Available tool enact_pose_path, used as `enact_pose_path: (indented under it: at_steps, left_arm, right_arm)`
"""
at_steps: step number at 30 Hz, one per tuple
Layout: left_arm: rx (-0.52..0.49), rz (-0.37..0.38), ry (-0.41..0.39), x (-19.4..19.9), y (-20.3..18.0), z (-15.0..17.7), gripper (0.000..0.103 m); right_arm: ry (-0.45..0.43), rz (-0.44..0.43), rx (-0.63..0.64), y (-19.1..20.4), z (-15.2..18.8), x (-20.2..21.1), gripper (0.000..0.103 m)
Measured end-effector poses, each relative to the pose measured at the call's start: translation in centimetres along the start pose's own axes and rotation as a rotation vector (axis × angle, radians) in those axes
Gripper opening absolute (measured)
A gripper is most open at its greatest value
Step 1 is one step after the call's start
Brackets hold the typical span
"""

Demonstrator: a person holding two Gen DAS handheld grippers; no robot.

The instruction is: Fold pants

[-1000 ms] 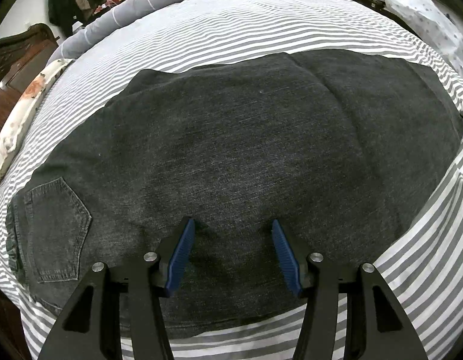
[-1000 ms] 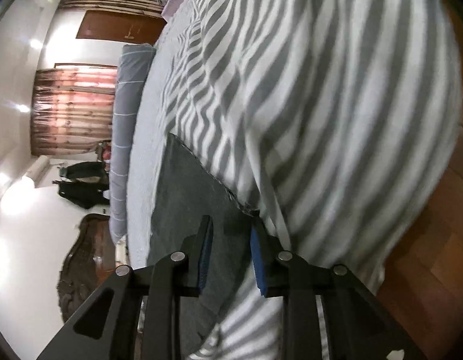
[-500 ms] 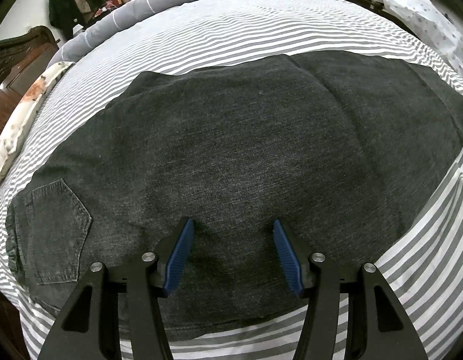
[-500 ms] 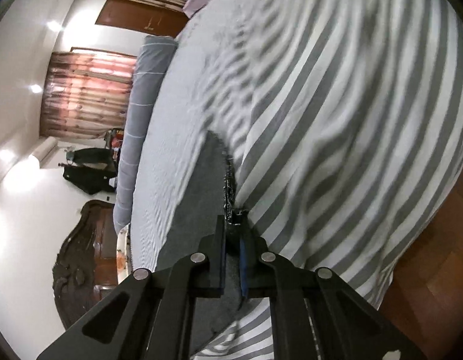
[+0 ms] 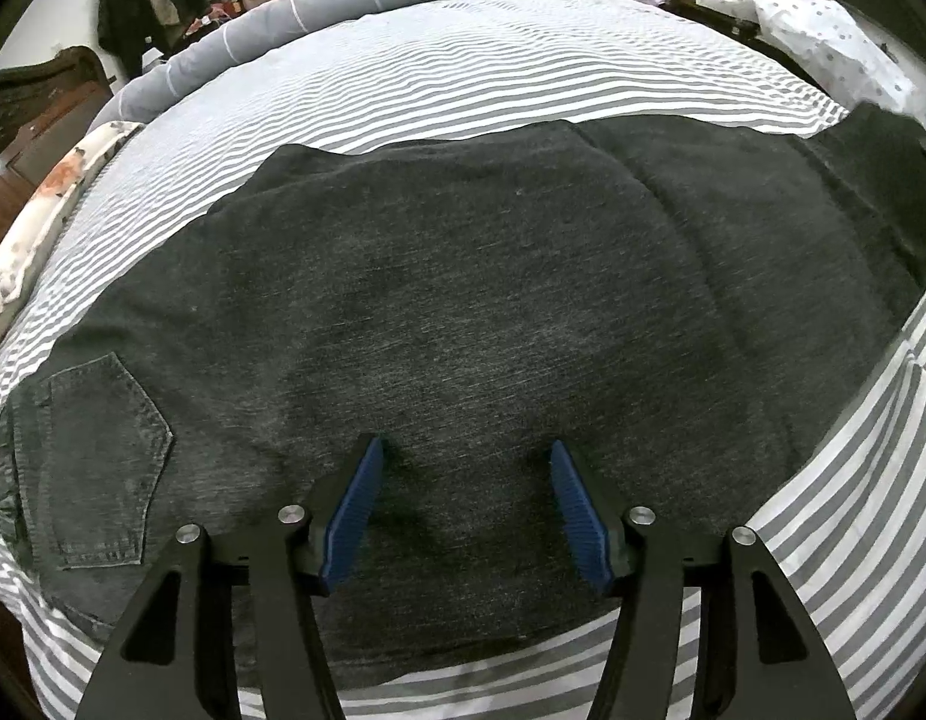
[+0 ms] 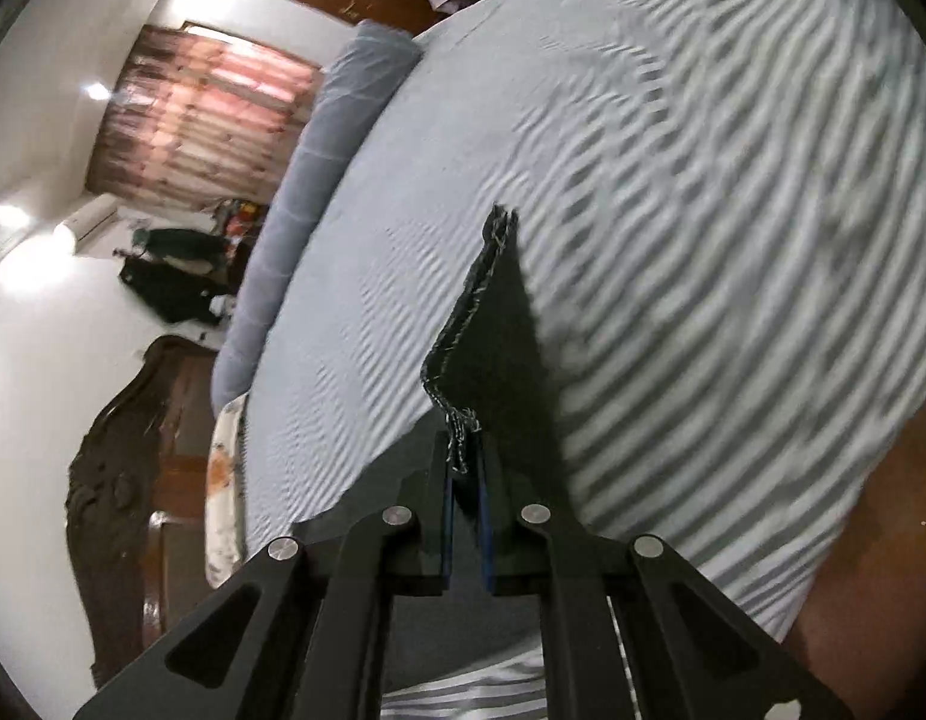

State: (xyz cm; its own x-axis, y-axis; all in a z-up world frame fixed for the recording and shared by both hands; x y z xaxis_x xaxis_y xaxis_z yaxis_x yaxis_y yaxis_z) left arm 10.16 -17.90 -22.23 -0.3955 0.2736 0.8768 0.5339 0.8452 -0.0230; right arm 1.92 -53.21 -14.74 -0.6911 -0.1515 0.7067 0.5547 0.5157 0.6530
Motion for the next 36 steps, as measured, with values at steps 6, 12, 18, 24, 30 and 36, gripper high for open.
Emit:
enact_pose_path:
  at_steps: [6, 12, 18, 24, 30, 36]
  left_arm:
    - [0.079, 0.129, -0.001, 1.6, 1.5, -0.8, 0.061]
    - [0.223, 0.169, -0.071, 5.5, 8.2, -1.9, 0.061]
    - [0.314, 0.126, -0.113, 8.5, 15.3, -0.4, 0.061]
    - [0.423, 0.160, -0.116, 9.1, 19.2, 2.0, 0.061]
    - [0.436, 0.201, -0.112, 8.8, 18.9, 1.9, 0.061]
    - [0.417, 0.229, -0.111, 8.5, 17.9, 0.5, 0.061]
  right_arm:
    - [0.091, -0.073, 0.110, 8.3, 2.5, -3.0, 0.008]
    - [0.217, -0.130, 0.233, 16.9, 6.8, -8.5, 0.008]
    - [0.364, -0.160, 0.336, 22.8, 14.1, -14.7, 0.008]
    - [0.507, -0.110, 0.455, 25.0, 23.2, -19.3, 0.008]
    - [0.566, -0.007, 0.591, 24.2, 28.3, -21.1, 0.008]
    - [0.571, 0.000, 0.611, 22.8, 28.7, -20.5, 0.017]
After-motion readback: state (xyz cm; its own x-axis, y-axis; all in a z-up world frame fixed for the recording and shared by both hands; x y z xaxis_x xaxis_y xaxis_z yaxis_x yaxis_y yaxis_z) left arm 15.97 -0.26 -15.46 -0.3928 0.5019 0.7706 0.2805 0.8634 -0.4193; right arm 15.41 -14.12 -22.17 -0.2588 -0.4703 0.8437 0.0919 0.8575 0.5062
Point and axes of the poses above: each gripper's, at about its wrist camera, not at the fingertips, and x roughly against the way its jaws point, y to its left, z to its underside, the point moved 5 cm from there along -x, roughly the way its jaws point, and after that the axes turned 8 degrees about z, right-handed, at the moved point
